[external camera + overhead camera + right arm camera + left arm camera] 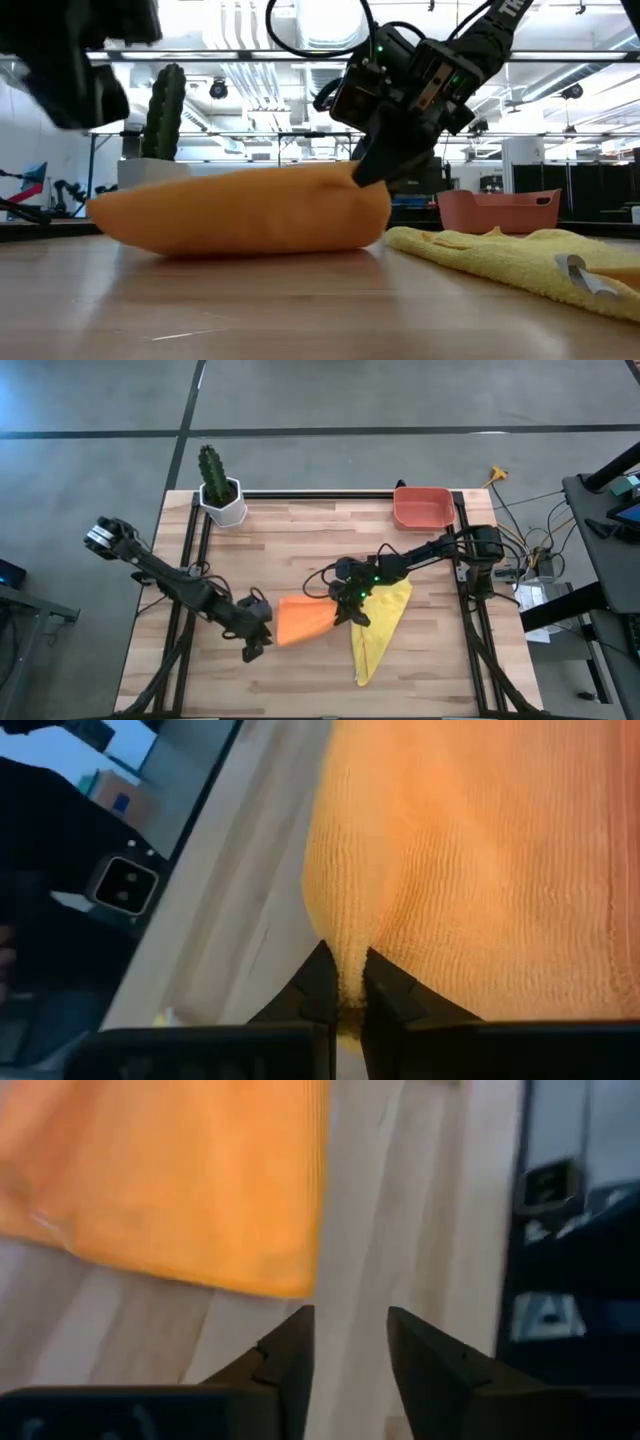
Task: Roll microfiber towels into tight, uniform cylinder then place into a basket
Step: Roll the orange towel
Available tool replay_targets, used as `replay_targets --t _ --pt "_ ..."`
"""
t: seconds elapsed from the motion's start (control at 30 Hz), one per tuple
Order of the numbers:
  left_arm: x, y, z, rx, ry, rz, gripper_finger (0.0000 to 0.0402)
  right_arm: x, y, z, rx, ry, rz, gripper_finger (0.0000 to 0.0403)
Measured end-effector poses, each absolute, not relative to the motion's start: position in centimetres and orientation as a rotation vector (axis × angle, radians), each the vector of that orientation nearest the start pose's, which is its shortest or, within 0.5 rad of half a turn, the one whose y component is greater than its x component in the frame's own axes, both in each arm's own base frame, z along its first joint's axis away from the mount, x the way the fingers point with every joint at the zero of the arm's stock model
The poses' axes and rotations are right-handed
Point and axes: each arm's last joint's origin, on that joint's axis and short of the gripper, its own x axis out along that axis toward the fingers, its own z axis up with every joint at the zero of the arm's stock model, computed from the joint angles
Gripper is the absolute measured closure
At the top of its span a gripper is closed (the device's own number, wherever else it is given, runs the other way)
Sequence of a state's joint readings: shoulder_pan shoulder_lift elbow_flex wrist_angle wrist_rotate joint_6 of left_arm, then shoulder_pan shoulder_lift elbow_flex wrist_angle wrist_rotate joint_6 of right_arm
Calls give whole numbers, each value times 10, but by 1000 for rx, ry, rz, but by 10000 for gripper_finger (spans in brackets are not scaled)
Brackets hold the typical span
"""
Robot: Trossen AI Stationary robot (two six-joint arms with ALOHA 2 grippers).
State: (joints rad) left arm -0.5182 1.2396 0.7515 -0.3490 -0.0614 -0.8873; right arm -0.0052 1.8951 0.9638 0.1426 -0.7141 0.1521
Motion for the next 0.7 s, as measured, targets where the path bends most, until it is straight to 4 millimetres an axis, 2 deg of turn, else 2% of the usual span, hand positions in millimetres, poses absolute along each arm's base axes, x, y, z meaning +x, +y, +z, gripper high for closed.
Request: replay_targets --t 0.17,0.33,0.47,0.57,0.63,0.7 --pt "208 -113 234 -573 811 -1 314 360 15 125 481 849 551 387" --pt "208 -109 237 -521 720 90 316 359 12 124 547 868 524 387" --pt "213 -103 226 -395 652 257 316 359 14 126 562 862 565 387" --pt "223 -94 207 -342 660 372 316 359 15 127 576 865 577 387" --pt "234 -91 195 -363 679 371 316 359 15 129 592 860 590 387" --pt "247 -91 186 -380 692 299 316 359 15 131 600 854 592 388"
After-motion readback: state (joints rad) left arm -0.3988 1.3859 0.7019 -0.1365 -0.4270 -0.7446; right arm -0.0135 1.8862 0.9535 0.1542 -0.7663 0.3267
